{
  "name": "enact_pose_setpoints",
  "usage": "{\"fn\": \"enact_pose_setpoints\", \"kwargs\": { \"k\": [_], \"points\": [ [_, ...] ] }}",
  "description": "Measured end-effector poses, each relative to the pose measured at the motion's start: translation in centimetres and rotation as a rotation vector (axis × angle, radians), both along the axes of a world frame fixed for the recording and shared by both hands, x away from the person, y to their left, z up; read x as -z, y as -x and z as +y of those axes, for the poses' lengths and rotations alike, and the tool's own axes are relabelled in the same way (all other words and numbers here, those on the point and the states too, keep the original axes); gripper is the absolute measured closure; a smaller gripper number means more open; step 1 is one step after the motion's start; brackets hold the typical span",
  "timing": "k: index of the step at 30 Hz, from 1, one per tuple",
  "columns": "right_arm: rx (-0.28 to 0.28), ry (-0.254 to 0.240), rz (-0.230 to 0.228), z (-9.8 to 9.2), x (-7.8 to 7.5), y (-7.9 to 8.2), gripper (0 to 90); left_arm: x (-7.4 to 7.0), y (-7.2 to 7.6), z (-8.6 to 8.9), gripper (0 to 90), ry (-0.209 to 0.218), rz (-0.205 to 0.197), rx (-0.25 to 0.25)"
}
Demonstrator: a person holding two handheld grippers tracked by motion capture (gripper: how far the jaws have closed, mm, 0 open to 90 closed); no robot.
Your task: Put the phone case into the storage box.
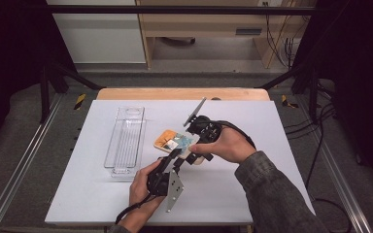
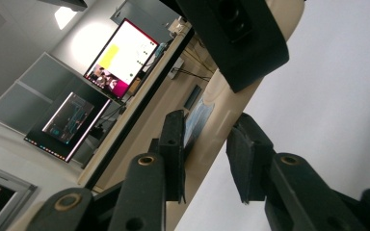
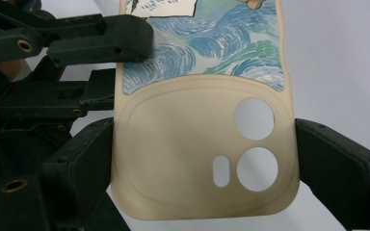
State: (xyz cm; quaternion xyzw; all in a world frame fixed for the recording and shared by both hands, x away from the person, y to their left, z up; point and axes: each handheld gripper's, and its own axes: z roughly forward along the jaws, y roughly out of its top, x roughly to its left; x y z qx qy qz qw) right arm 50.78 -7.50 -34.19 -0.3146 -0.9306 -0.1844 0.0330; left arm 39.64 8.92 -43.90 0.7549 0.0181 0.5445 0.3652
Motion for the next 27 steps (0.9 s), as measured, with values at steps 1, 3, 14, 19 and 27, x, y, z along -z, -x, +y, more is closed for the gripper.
{"fn": "enact_pose_setpoints", "kwargs": {
  "k": [1, 3, 14, 19, 27],
  "points": [
    [0.005, 0.0, 0.003, 0.0, -0.1, 0.1, 11.0, -0.1, 0.1, 0.0, 69.7, -0.011, -0.006, -0.002],
    [0.008, -0.007, -0.003, -0.1, -0.3, 0.2, 10.9, -0.2, 0.2, -0.1, 72.6, -0.019, -0.008, 0.003],
    [-0.005, -0.038, -0.038, -0.4, 0.2, 0.4, 12.5, -0.5, 0.1, 0.1, 80.3, -0.003, 0.024, 0.017],
    [-0.026, -0.057, -0.103, -0.7, 0.2, 0.7, 12.1, -0.6, -0.1, 0.1, 80.4, -0.002, 0.032, 0.022],
    [-0.041, -0.091, -0.214, -1.2, 0.1, 1.5, 8.9, -1.0, -0.4, 0.4, 80.6, 0.024, 0.051, 0.012]
  ]
}}
